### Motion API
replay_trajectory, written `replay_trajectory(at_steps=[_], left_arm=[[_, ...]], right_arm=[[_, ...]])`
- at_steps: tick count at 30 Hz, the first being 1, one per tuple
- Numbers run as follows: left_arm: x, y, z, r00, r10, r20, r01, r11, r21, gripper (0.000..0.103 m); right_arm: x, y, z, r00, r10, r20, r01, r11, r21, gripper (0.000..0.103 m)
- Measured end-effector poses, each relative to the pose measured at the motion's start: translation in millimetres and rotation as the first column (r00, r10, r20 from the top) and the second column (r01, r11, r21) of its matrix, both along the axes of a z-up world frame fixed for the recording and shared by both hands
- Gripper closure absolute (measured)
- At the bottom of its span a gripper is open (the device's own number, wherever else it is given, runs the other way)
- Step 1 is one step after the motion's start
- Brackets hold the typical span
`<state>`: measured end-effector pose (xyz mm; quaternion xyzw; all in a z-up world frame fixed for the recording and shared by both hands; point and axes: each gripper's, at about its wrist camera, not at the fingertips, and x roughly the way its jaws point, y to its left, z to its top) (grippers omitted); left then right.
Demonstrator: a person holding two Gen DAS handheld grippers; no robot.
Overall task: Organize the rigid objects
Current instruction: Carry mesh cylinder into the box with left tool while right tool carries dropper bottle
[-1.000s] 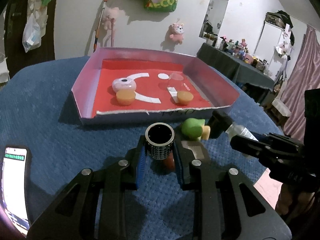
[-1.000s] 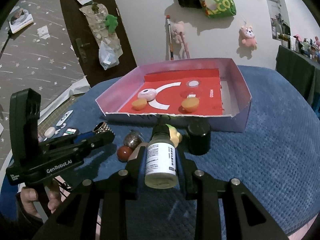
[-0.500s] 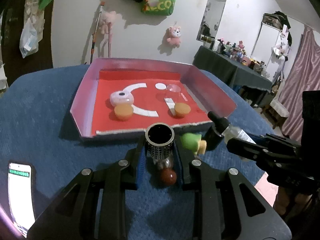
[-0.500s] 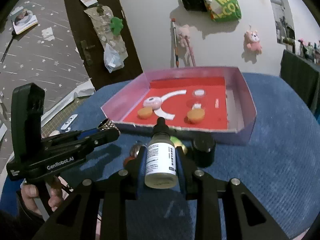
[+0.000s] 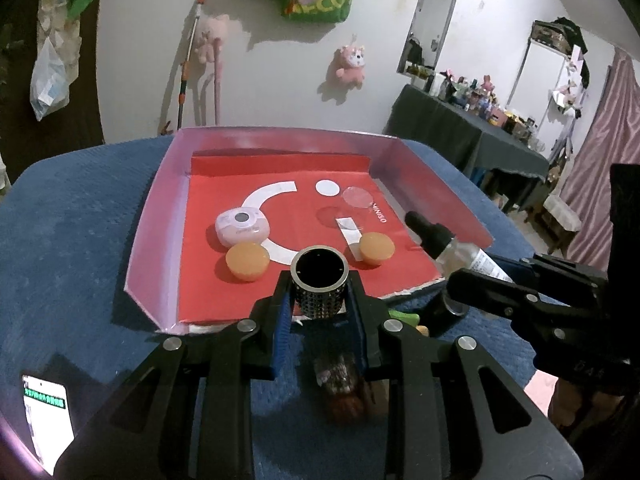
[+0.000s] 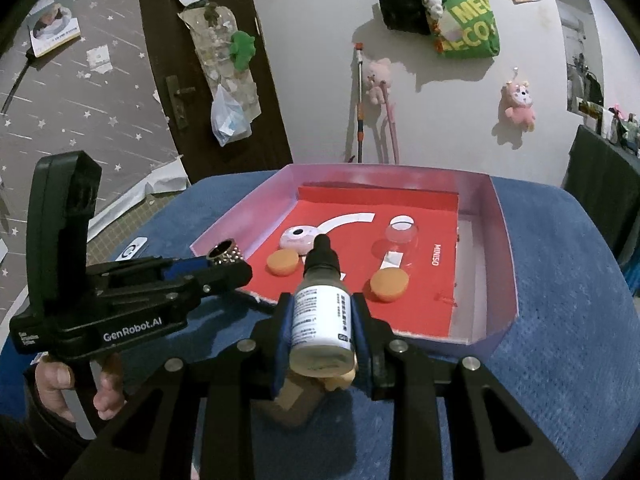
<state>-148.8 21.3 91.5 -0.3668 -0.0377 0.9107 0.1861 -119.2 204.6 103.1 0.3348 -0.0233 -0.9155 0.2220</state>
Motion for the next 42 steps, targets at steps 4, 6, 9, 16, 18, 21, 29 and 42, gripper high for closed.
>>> replay_trajectory(at_steps=[4,6,9,16,18,21,29,42], left_arm=[[-15,2,-8,0.999,-0.009,0.036,0.010,1.000,-0.010,0.079],[-23,4,-15,0.998,-0.017,0.062,0.018,1.000,-0.007,0.079],[-32,5,-24,0.996,-0.019,0.087,0.020,1.000,-0.013,0.079],[-50,4,-40,0.990,-0.011,0.144,0.014,1.000,-0.016,0.079],[-55,3,-44,0.988,-0.009,0.157,0.013,1.000,-0.022,0.079],[-60,3,-50,0.984,-0.010,0.176,0.014,1.000,-0.023,0.079],[-69,0,-57,0.981,-0.007,0.194,0.010,1.000,-0.013,0.079],[-80,-5,-58,0.984,0.033,0.174,-0.028,0.999,-0.033,0.079]], right_arm=[[-22,-1,-6,0.999,0.010,0.041,-0.010,1.000,0.003,0.073],[-34,-2,-12,0.998,0.006,0.062,-0.007,1.000,0.020,0.073],[-49,-2,-22,0.994,0.019,0.110,-0.021,1.000,0.016,0.073],[-77,-9,-43,0.978,0.053,0.202,-0.055,0.998,0.003,0.073],[-82,-11,-45,0.975,0.061,0.212,-0.063,0.998,0.005,0.073],[-88,-15,-47,0.972,0.067,0.226,-0.071,0.997,0.010,0.073],[-100,-21,-55,0.959,0.088,0.270,-0.092,0.996,0.002,0.073],[-117,-9,-67,0.962,0.000,0.272,-0.015,0.998,0.053,0.073]])
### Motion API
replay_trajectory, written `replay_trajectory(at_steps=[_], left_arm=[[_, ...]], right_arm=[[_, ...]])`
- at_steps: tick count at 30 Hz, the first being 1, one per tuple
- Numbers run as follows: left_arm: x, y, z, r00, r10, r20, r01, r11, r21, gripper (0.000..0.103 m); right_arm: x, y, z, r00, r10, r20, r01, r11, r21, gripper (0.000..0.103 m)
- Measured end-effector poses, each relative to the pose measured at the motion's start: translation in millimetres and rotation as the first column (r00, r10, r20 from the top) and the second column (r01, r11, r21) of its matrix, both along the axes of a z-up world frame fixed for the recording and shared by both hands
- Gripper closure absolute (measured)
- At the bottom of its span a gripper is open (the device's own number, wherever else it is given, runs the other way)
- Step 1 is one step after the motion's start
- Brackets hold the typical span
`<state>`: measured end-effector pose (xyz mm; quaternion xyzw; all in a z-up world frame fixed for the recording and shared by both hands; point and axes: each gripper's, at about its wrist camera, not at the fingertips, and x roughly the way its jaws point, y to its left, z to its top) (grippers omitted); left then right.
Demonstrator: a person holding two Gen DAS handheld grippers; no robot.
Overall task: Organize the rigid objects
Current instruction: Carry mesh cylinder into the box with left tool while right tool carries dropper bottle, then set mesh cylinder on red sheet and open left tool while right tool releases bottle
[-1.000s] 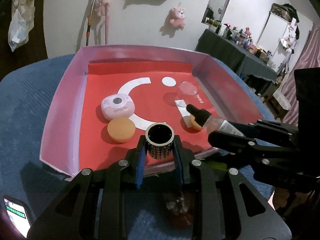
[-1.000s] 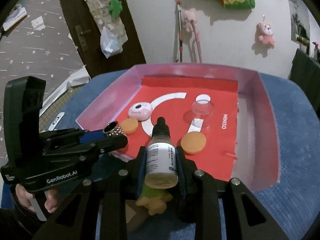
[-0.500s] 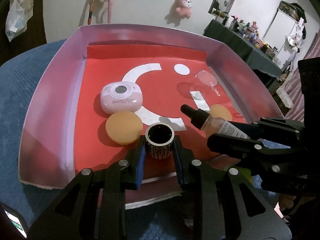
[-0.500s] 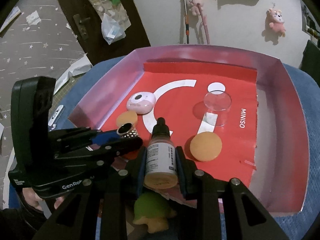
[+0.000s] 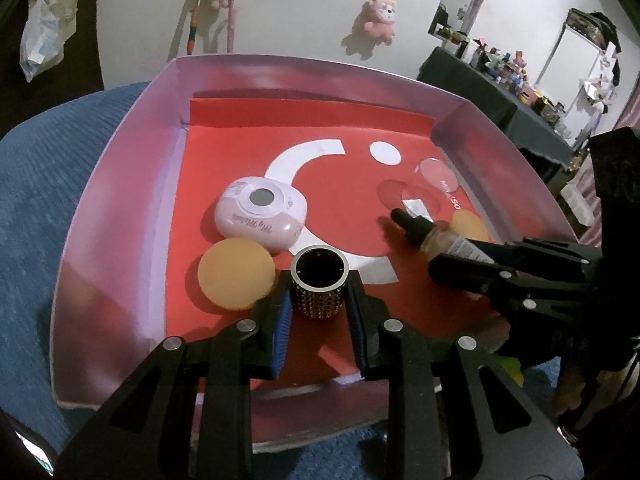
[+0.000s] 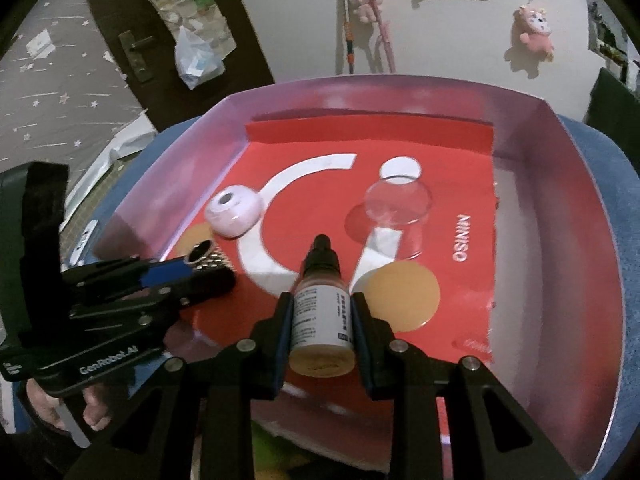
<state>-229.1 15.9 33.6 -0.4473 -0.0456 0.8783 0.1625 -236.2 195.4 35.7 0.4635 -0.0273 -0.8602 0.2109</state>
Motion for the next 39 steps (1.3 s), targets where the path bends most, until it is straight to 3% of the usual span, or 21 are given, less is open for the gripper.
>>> replay_trajectory(at_steps=[25,29,39], left_arm=[[-11,-2,-3,0.999,0.043,-0.022,-0.044,0.999,-0.032,0.079],[-11,-1,-3,0.999,0.045,-0.023,-0.046,0.998,-0.036,0.079],[-7,0,-2,0.999,0.044,-0.025,-0.045,0.998,-0.053,0.078]], right_arm=[[-9,5,0,0.998,-0.045,-0.044,0.047,0.997,0.065,0.072],[-7,6,0,0.998,-0.045,-0.050,0.049,0.997,0.062,0.062],[-2,4,8,0.996,-0.041,-0.080,0.045,0.998,0.053,0.052]])
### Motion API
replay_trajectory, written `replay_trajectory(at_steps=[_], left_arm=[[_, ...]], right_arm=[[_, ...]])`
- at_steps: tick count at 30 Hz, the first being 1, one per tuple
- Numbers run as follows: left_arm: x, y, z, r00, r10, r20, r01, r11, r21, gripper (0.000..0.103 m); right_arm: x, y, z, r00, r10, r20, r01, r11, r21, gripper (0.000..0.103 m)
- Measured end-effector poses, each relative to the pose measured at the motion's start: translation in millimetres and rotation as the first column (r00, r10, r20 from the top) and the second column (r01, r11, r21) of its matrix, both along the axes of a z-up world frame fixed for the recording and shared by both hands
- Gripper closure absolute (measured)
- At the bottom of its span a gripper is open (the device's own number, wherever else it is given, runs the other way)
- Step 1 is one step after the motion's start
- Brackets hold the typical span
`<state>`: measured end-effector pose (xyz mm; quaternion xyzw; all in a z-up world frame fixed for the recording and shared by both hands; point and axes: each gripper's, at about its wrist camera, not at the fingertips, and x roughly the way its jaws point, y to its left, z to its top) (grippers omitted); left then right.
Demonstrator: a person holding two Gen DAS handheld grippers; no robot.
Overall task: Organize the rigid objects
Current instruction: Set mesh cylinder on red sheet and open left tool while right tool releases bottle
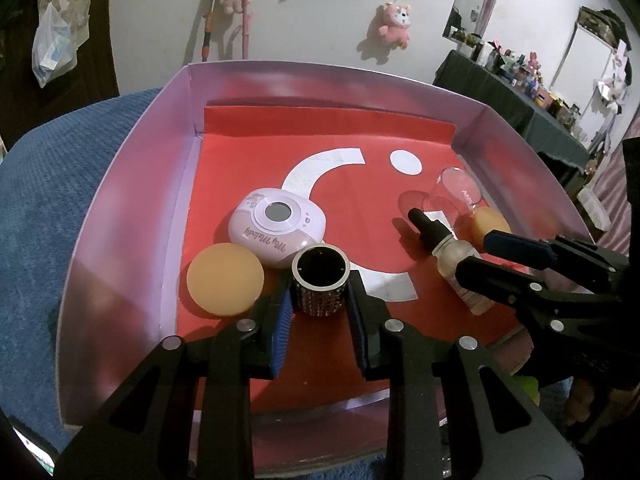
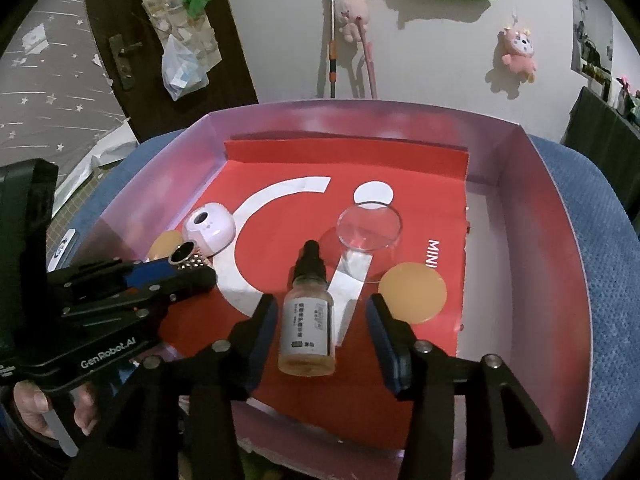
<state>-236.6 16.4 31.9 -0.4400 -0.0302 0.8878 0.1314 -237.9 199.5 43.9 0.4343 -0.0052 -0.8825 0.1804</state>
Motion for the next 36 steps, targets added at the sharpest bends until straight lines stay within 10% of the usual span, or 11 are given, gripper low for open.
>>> replay_trajectory(at_steps=[14,16,18,36], left_arm=[[12,8,7,1.000,-0.023,-0.010,0.023,0.999,-0.024,0.074],[13,8,9,1.000,-0.026,-0.015,0.026,0.999,-0.021,0.055],[17,7,12,0.999,-0.023,-0.028,0.023,1.000,-0.006,0.015],[42,6,28,0.996,-0.054,-0.076,0.051,0.998,-0.029,0.015]], right_arm=[[18,1,14,0.999,0.007,-0.040,-0.009,0.999,-0.031,0.042],[21,1,17,0.999,0.006,-0.047,-0.008,0.999,-0.035,0.040],[24,3,20,0.999,0.003,-0.055,-0.005,0.999,-0.040,0.038],[51,11,35,0.995,-0.002,-0.100,-0.007,0.996,-0.090,0.019]])
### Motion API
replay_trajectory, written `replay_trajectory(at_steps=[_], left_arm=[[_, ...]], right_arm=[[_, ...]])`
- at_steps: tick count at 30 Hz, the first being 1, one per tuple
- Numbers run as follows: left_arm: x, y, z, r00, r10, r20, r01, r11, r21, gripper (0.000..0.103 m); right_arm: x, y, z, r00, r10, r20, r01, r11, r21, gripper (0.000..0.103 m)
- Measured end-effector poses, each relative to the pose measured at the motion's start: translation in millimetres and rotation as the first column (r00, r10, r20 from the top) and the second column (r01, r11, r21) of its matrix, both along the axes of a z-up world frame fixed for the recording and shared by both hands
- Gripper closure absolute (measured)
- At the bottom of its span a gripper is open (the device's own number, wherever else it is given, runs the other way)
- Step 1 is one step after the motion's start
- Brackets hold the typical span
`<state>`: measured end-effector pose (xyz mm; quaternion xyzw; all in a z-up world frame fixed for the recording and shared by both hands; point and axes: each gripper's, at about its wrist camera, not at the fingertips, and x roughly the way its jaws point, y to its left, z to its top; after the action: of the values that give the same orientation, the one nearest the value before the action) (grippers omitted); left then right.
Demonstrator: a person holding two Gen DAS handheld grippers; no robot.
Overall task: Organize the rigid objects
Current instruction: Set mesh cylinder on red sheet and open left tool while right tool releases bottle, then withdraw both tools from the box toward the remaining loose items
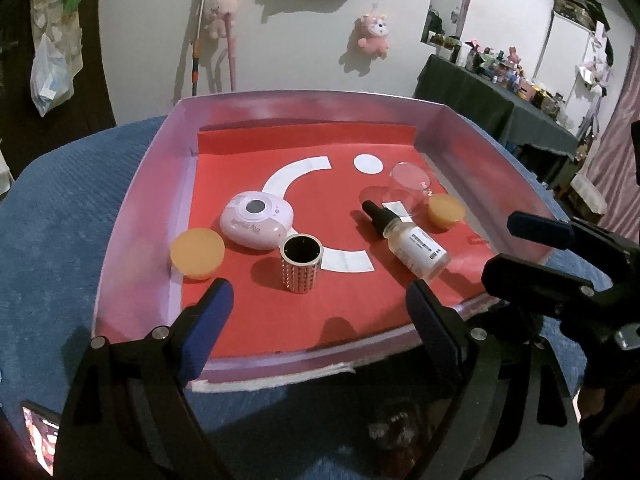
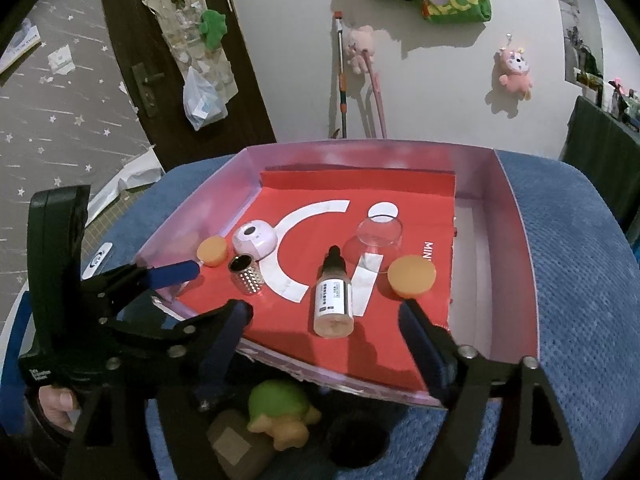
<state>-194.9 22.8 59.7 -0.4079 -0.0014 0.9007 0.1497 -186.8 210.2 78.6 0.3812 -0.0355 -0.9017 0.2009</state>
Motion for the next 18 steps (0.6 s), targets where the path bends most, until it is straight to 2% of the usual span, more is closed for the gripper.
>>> replay_trajectory(at_steps=[6,8,18], left_arm=[[11,-3,3,1.000,-0.015,-0.013,0.015,1.000,-0.019,0.015],[15,-3,3,1.000,-0.020,-0.019,0.020,0.999,-0.029,0.015],[35,-2,8,0.996,-0.071,-0.044,0.069,0.996,-0.048,0.015]], right_arm=[[11,-1,6,1.000,0.002,-0.020,-0.002,1.000,-0.007,0.018],[15,-2,8,1.000,0.003,-0.027,-0.003,1.000,-0.007,0.012],[37,-3,18,0.998,0.006,-0.066,-0.008,1.000,-0.026,0.004]])
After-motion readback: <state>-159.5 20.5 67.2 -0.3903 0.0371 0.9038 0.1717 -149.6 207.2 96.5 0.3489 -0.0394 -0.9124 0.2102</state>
